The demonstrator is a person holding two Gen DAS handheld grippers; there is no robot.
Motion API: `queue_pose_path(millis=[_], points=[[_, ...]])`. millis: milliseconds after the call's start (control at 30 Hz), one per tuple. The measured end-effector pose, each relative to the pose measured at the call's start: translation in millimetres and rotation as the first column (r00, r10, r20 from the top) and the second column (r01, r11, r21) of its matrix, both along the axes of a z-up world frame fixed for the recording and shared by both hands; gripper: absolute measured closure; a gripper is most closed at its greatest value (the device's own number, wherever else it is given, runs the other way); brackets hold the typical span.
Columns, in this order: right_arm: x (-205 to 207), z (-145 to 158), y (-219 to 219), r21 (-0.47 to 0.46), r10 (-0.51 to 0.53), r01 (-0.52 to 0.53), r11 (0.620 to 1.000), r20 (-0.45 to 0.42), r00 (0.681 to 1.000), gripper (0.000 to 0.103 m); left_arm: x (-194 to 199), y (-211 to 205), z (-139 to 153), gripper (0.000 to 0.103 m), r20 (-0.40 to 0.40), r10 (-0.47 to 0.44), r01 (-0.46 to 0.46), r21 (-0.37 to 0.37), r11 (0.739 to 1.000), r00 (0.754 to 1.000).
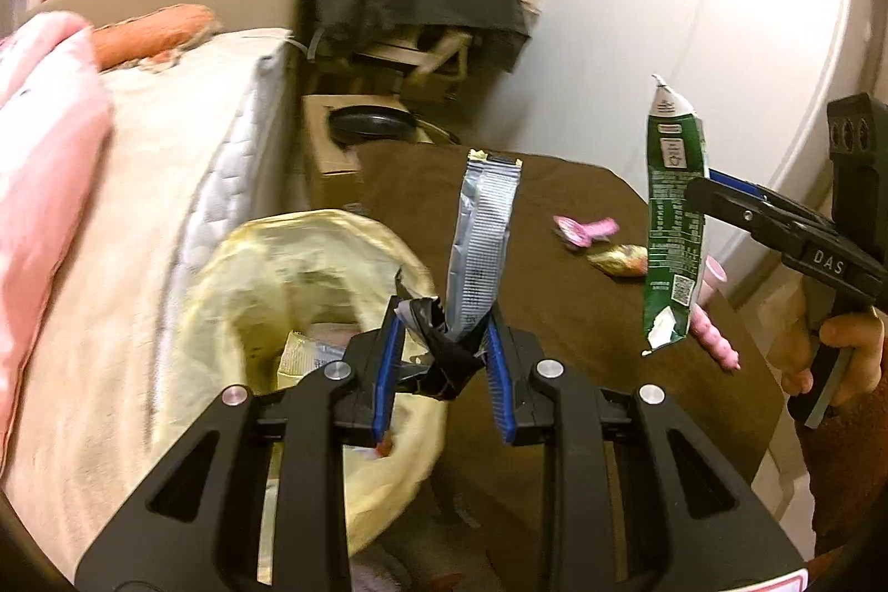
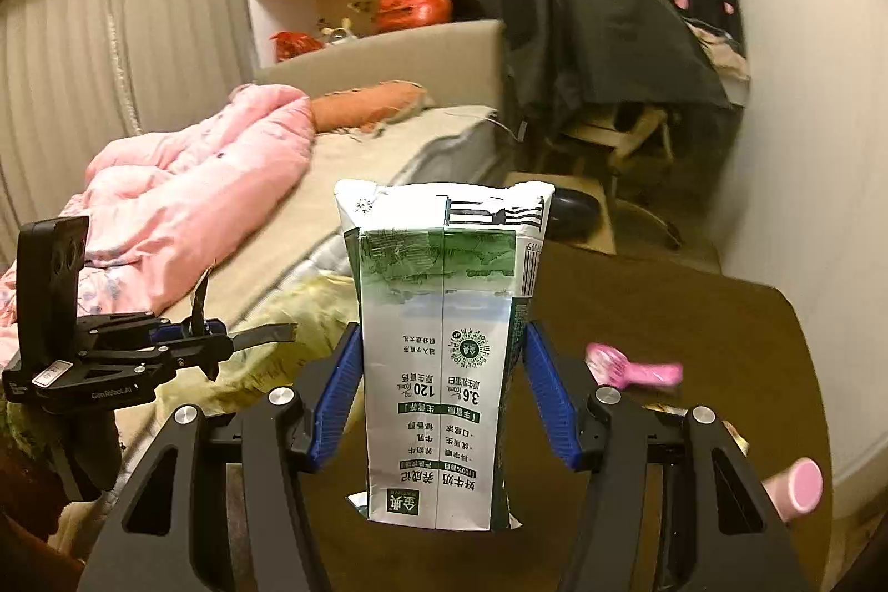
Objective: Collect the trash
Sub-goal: 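Lift the grey wrapper and milk carton and carry them toward the yellow bag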
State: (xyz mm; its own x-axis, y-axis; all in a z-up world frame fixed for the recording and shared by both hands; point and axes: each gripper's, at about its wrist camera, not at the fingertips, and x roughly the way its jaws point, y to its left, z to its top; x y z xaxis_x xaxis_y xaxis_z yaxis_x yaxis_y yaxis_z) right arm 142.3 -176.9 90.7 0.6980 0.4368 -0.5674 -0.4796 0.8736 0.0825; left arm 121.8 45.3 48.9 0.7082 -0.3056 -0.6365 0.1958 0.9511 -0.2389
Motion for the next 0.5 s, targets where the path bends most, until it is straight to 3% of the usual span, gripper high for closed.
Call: queue_pose_path(millis=[233, 500], points=[[15, -4, 57, 0.018, 0.079, -0.079, 0.997, -0.01, 0.997, 0.048, -3, 63, -18, 0.077, -0.035, 0.118, -0.12, -0.07, 0.99, 0.992], [33, -15, 108, 0.012, 0.144, -0.144, 0.99, -0.016, 0.989, 0.049, -8, 105, -47, 0.077, -0.101, 0.177, -0.189, -0.12, 0.975, 0.979]])
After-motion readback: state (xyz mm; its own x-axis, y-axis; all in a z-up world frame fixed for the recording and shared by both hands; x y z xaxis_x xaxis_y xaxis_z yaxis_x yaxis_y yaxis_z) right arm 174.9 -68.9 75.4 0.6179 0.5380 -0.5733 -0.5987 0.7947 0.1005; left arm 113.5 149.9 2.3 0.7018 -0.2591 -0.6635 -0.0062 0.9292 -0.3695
